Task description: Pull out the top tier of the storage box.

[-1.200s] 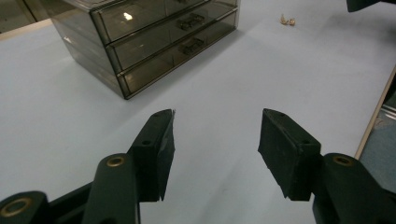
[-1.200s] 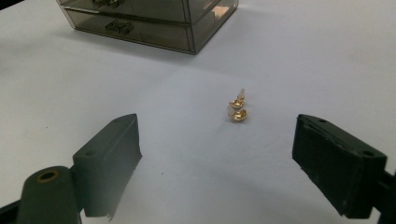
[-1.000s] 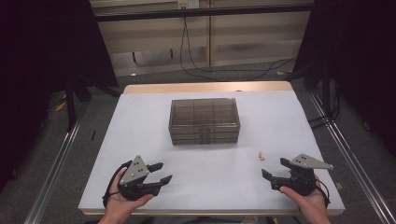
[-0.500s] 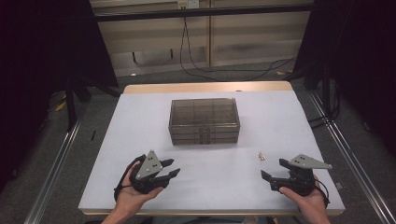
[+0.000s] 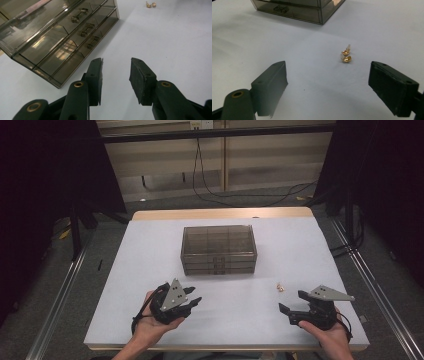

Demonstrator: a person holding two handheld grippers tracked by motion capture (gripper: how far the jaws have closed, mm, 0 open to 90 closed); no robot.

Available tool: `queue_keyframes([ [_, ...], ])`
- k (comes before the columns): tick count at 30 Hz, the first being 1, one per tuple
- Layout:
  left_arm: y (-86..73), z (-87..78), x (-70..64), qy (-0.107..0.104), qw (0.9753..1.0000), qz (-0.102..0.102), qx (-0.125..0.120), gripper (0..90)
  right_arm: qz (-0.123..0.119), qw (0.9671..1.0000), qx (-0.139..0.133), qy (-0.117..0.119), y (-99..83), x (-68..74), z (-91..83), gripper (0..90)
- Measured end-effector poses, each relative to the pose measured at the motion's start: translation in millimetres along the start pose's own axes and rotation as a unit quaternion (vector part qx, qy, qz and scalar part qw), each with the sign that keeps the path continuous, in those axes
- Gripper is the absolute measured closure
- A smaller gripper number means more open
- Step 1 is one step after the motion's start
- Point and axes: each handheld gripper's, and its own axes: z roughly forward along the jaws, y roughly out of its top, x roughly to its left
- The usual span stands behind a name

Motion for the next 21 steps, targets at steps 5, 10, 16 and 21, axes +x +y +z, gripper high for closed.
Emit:
queue_keyframes([
  [5, 8.6, 4.1, -0.7, -0.001, 1.0000, 0.000, -0.002, 61.2, -0.001, 1.0000, 0.001, 0.002, -0.1, 0.0, 0.2, 15.1],
  [10, 16.4, 8.7, -0.7, 0.002, 0.9999, 0.011, 0.000, 61.1, -0.002, 1.0000, 0.004, 0.005, -0.1, 0.6, 0.5, 15.0],
  [16, 20.4, 15.2, 1.1, 0.008, 0.9997, 0.022, 0.005, 63.0, -0.003, 0.9999, 0.012, 0.007, -0.4, 0.2, 1.2, 14.9],
  [21, 24.8, 22.9, 1.7, 0.030, 0.9983, 0.047, 0.018, 68.9, -0.001, 0.9998, 0.015, 0.009, -0.1, 0.8, 2.2, 14.8],
])
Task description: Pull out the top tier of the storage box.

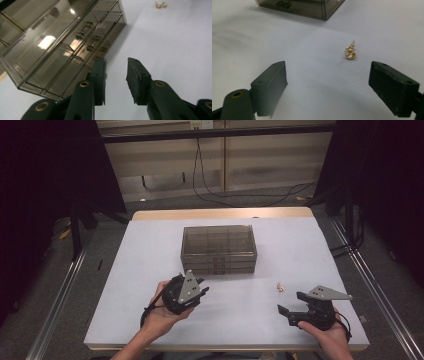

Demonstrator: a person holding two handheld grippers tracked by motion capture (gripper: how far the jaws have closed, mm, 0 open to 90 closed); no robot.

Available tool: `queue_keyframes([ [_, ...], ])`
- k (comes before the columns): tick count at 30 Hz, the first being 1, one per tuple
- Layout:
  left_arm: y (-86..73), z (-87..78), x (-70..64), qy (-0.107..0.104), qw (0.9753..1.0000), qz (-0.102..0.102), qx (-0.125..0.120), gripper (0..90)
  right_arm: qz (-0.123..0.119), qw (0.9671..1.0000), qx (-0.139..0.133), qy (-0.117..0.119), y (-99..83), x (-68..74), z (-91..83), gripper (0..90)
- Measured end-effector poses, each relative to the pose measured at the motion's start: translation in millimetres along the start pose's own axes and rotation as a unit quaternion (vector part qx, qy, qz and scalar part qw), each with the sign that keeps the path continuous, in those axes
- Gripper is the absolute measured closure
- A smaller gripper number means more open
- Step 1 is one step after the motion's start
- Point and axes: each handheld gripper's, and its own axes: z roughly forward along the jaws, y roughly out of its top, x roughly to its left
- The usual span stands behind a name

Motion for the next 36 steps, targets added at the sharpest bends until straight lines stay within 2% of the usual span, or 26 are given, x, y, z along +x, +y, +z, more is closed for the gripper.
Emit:
queue_keyframes([
  [3, 2.2, 3.5, -2.9, 0.021, 0.9991, 0.035, 0.009, 69.0, 0.000, 1.0000, -0.001, 0.002, 0.0, -0.1, -0.1, 14.6],
  [9, 4.3, 12.8, -4.4, 0.039, 0.9967, 0.068, 0.025, 69.2, 0.000, 1.0000, 0.002, 0.004, 0.1, 0.4, 0.8, 14.5],
  [10, 4.3, 12.8, -4.4, 0.039, 0.9967, 0.068, 0.025, 69.2, -0.001, 1.0000, 0.003, 0.004, 0.1, 0.6, 0.9, 14.5],
  [11, 5.0, 15.5, -4.2, 0.046, 0.9956, 0.077, 0.026, 69.1, -0.003, 1.0000, 0.004, 0.004, 0.0, 0.5, 0.9, 14.5],
  [14, 6.8, 18.6, -3.6, 0.055, 0.9941, 0.088, 0.033, 69.0, -0.001, 1.0000, 0.004, 0.004, 0.0, 0.5, 1.1, 14.5],
  [16, 9.4, 20.5, -2.1, 0.063, 0.9919, 0.102, 0.041, 69.0, -0.001, 1.0000, 0.006, 0.003, -0.1, 0.2, 1.3, 14.4],
  [18, 10.5, 22.6, -1.2, 0.065, 0.9908, 0.109, 0.047, 68.6, -0.003, 1.0000, 0.006, 0.003, -0.1, 0.0, 1.3, 14.2],
  [20, 10.8, 25.4, -1.8, 0.069, 0.9876, 0.127, 0.060, 68.1, -0.001, 1.0000, 0.005, 0.005, 0.1, 0.6, 1.0, 14.1],
  [21, 10.8, 27.6, -3.1, 0.076, 0.9852, 0.139, 0.065, 67.8, -0.004, 1.0000, 0.004, 0.005, 0.2, 0.6, 1.1, 14.1],
  [22, 10.8, 28.9, -4.0, 0.078, 0.9843, 0.143, 0.067, 67.4, -0.005, 1.0000, 0.005, 0.006, 0.2, 0.8, 1.2, 14.1],
  [23, 11.2, 30.7, -5.2, 0.085, 0.9825, 0.151, 0.069, 67.1, -0.006, 1.0000, 0.005, 0.006, 0.2, 1.0, 1.3, 14.0],
  [29, 16.1, 36.5, -5.7, 0.094, 0.9796, 0.161, 0.075, 66.3, -0.005, 0.9999, 0.006, 0.006, 0.2, 1.2, 1.3, 14.0],
  [31, 18.5, 38.2, -4.6, 0.094, 0.9795, 0.161, 0.076, 66.1, -0.004, 1.0000, 0.005, 0.006, 0.4, 1.3, 1.2, 14.1],
  [33, 20.8, 40.0, -3.9, 0.102, 0.9775, 0.167, 0.079, 66.0, -0.006, 1.0000, 0.003, 0.007, 0.7, 2.2, 0.8, 14.1],
  [35, 23.8, 41.1, -3.2, 0.112, 0.9742, 0.178, 0.082, 66.0, -0.007, 0.9999, 0.003, 0.007, 0.6, 2.4, 1.0, 14.1],
  [36, 25.1, 42.0, -2.9, 0.111, 0.9742, 0.179, 0.080, 66.0, -0.007, 0.9999, 0.003, 0.007, 0.6, 2.4, 1.0, 14.1],
])
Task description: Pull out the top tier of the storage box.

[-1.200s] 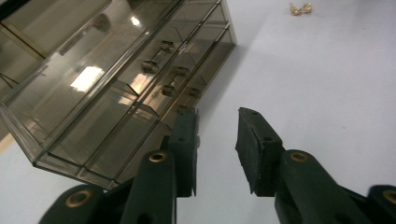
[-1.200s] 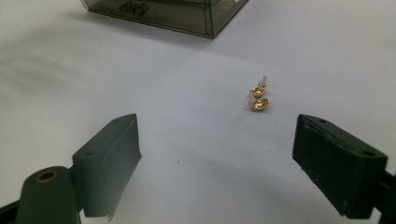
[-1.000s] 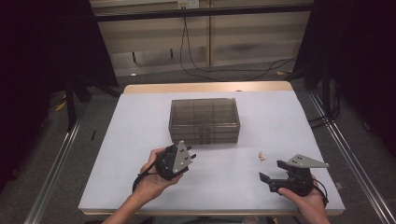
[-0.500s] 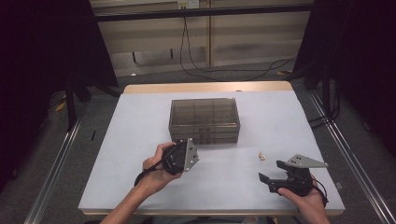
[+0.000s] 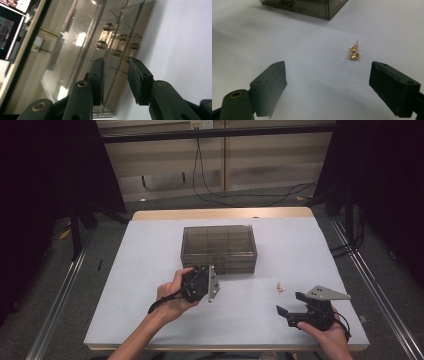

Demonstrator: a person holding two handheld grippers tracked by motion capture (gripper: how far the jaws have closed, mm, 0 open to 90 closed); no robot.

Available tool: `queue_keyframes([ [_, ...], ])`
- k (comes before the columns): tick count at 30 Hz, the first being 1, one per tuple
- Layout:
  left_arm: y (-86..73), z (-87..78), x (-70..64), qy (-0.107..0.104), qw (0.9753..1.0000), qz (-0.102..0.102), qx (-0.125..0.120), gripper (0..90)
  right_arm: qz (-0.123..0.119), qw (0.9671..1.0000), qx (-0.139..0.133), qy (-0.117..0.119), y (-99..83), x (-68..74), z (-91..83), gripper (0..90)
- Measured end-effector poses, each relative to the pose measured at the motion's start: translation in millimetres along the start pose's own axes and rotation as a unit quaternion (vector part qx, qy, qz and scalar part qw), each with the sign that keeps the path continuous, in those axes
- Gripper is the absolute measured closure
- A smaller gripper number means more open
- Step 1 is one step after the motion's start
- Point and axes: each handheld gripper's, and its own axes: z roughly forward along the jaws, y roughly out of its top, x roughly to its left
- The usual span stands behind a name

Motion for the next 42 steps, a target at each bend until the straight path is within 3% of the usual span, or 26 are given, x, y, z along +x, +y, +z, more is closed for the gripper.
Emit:
queue_keyframes([
  [2, 2.3, 1.0, 0.0, 0.003, 1.0000, 0.002, 0.000, 66.0, 0.000, 1.0000, 0.000, 0.001, 0.1, 0.2, 0.0, 14.1],
  [3, 4.4, 2.1, -0.7, 0.011, 0.9998, 0.016, 0.006, 66.0, 0.000, 1.0000, 0.000, 0.001, 0.1, 0.2, 0.1, 14.1],
  [4, 4.4, 2.1, -0.7, 0.011, 0.9998, 0.016, 0.006, 66.0, 0.000, 1.0000, 0.000, 0.001, 0.1, 0.2, 0.1, 14.1],
  [5, 6.9, 4.1, -3.4, 0.024, 0.9989, 0.038, 0.015, 66.0, 0.000, 1.0000, 0.001, 0.001, 0.1, 0.3, 0.2, 14.1],
  [6, 7.7, 5.6, -4.8, 0.028, 0.9985, 0.044, 0.013, 65.7, -0.001, 1.0000, 0.001, 0.001, 0.1, 0.2, 0.3, 14.1],
  [15, 12.3, 15.2, -7.2, 0.054, 0.9965, 0.059, 0.025, 63.3, -0.004, 1.0000, 0.004, 0.000, -0.1, 0.4, 0.0, 14.2],
  [20, 14.4, 20.2, -12.3, 0.082, 0.9929, 0.082, 0.028, 63.7, -0.005, 1.0000, 0.005, 0.002, -0.2, 0.5, 0.6, 14.2],
  [21, 15.2, 20.7, -13.4, 0.091, 0.9910, 0.093, 0.031, 63.7, -0.005, 1.0000, 0.005, 0.002, -0.2, 0.5, 0.6, 14.2],
  [22, 15.3, 22.5, -15.1, 0.089, 0.9910, 0.095, 0.034, 64.3, -0.005, 1.0000, 0.006, 0.002, -0.2, 0.7, 0.7, 14.2],
  [23, 15.9, 24.9, -18.8, 0.104, 0.9875, 0.112, 0.039, 64.9, -0.004, 1.0000, 0.007, 0.003, -0.2, 1.0, 0.6, 14.2],
  [24, 16.4, 26.3, -19.5, 0.107, 0.9858, 0.123, 0.040, 65.1, -0.004, 1.0000, 0.007, 0.003, -0.2, 1.0, 0.7, 14.2],
  [26, 16.0, 27.9, -22.0, 0.110, 0.9862, 0.117, 0.042, 65.2, -0.004, 1.0000, 0.007, 0.004, -0.2, 0.8, 0.9, 14.2],
  [27, 16.8, 28.7, -22.4, 0.122, 0.9835, 0.127, 0.042, 65.2, -0.004, 1.0000, 0.007, 0.004, -0.2, 0.8, 0.9, 14.2],
  [29, 17.0, 31.3, -23.9, 0.116, 0.9842, 0.127, 0.044, 65.9, -0.004, 1.0000, 0.007, 0.003, -0.2, 0.9, 0.9, 14.1],
  [32, 17.1, 34.1, -26.7, 0.122, 0.9829, 0.130, 0.048, 66.6, -0.005, 0.9999, 0.008, 0.004, -0.3, 1.0, 0.9, 14.1],
  [36, 18.2, 38.4, -30.3, 0.139, 0.9779, 0.146, 0.056, 69.0, -0.005, 0.9999, 0.008, 0.005, -0.3, 1.0, 0.9, 14.1],
  [38, 18.2, 39.5, -31.3, 0.136, 0.9784, 0.144, 0.058, 69.0, -0.005, 0.9999, 0.009, 0.005, -0.4, 1.1, 0.8, 14.1],
  [42, 18.9, 43.4, -32.6, 0.146, 0.9757, 0.152, 0.061, 69.6, -0.007, 0.9999, 0.009, 0.007, -0.4, 1.4, 0.8, 14.1],
])
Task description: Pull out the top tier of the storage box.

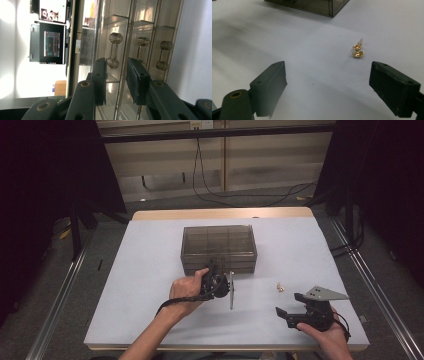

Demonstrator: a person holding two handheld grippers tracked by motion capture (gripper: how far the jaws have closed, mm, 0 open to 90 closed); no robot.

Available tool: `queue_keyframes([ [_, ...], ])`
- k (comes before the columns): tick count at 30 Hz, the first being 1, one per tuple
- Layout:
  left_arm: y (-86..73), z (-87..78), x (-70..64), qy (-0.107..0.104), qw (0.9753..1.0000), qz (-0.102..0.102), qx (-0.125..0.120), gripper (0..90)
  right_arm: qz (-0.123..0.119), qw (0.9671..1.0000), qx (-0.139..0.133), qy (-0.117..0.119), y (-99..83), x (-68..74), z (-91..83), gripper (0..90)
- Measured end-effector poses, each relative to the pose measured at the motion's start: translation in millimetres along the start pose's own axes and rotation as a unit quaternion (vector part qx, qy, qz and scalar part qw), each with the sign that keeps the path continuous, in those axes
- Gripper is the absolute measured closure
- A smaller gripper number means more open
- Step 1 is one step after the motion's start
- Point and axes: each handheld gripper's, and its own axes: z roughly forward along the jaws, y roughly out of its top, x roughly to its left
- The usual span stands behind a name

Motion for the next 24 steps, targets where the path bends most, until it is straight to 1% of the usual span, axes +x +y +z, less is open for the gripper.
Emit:
queue_keyframes([
  [2, 0.9, 1.3, -0.4, 0.002, 1.0000, 0.002, 0.009, 69.6, 0.000, 1.0000, 0.003, 0.002, -0.1, 0.2, 0.3, 14.1],
  [3, 0.9, 2.3, -1.0, 0.000, 0.9999, -0.003, 0.010, 69.6, 0.000, 1.0000, 0.003, 0.002, -0.1, 0.2, 0.3, 14.1],
  [4, 1.0, 3.4, -0.7, 0.004, 1.0000, -0.003, 0.006, 69.6, 0.000, 1.0000, 0.004, 0.002, -0.1, 0.3, 0.5, 14.0],
  [5, 1.2, 4.1, -0.8, 0.009, 0.9999, -0.001, 0.008, 69.6, 0.000, 1.0000, 0.005, 0.002, 0.0, 0.4, 0.7, 13.9],
  [6, 1.5, 4.7, -1.4, 0.005, 0.9999, -0.001, 0.009, 70.6, 0.000, 1.0000, 0.005, 0.003, 0.0, 0.5, 0.7, 13.9],
  [7, 1.8, 4.7, -2.0, 0.005, 0.9999, -0.001, 0.009, 71.1, 0.000, 1.0000, 0.005, 0.002, -0.1, 0.7, 0.7, 13.9],
  [9, 3.3, 4.7, -2.4, 0.010, 0.9998, 0.005, 0.014, 71.6, 0.000, 1.0000, 0.006, 0.003, -0.2, 0.7, 0.7, 13.8],
  [11, 3.8, 4.8, -2.2, 0.011, 0.9998, 0.002, 0.015, 75.0, 0.000, 1.0000, 0.006, 0.004, -0.3, 0.7, 0.7, 13.8],
  [12, 4.1, 4.7, -1.8, 0.013, 0.9998, 0.001, 0.016, 75.0, 0.000, 1.0000, 0.006, 0.004, -0.3, 0.7, 0.7, 13.8],
  [13, 4.1, 5.0, -1.8, 0.013, 0.9998, -0.004, 0.016, 76.4, -0.001, 1.0000, 0.006, 0.004, -0.3, 0.6, 0.7, 13.8],
  [15, 5.2, 4.9, -1.2, 0.014, 0.9997, -0.003, 0.021, 78.3, -0.002, 1.0000, 0.007, 0.006, -0.3, 0.8, 1.0, 13.7],
  [17, 5.7, 5.3, -2.5, 0.017, 0.9996, -0.007, 0.022, 78.6, -0.003, 0.9999, 0.007, 0.006, -0.3, 0.8, 1.1, 13.7],
  [18, 6.3, 5.4, -2.2, 0.021, 0.9995, -0.003, 0.021, 78.7, -0.003, 0.9999, 0.008, 0.006, -0.3, 0.8, 1.1, 13.7],
  [19, 6.5, 5.4, -2.5, 0.022, 0.9995, -0.005, 0.023, 78.8, -0.002, 0.9999, 0.008, 0.006, -0.3, 0.8, 1.1, 13.6],
  [23, 7.6, 4.9, -2.2, 0.021, 0.9993, -0.005, 0.030, 79.4, 0.000, 0.9999, 0.009, 0.007, -0.3, 0.5, 1.1, 13.3],
  [24, 7.5, 5.1, -2.6, 0.022, 0.9994, -0.006, 0.027, 79.5, -0.002, 0.9999, 0.010, 0.008, -0.4, 0.4, 1.1, 13.3],
])
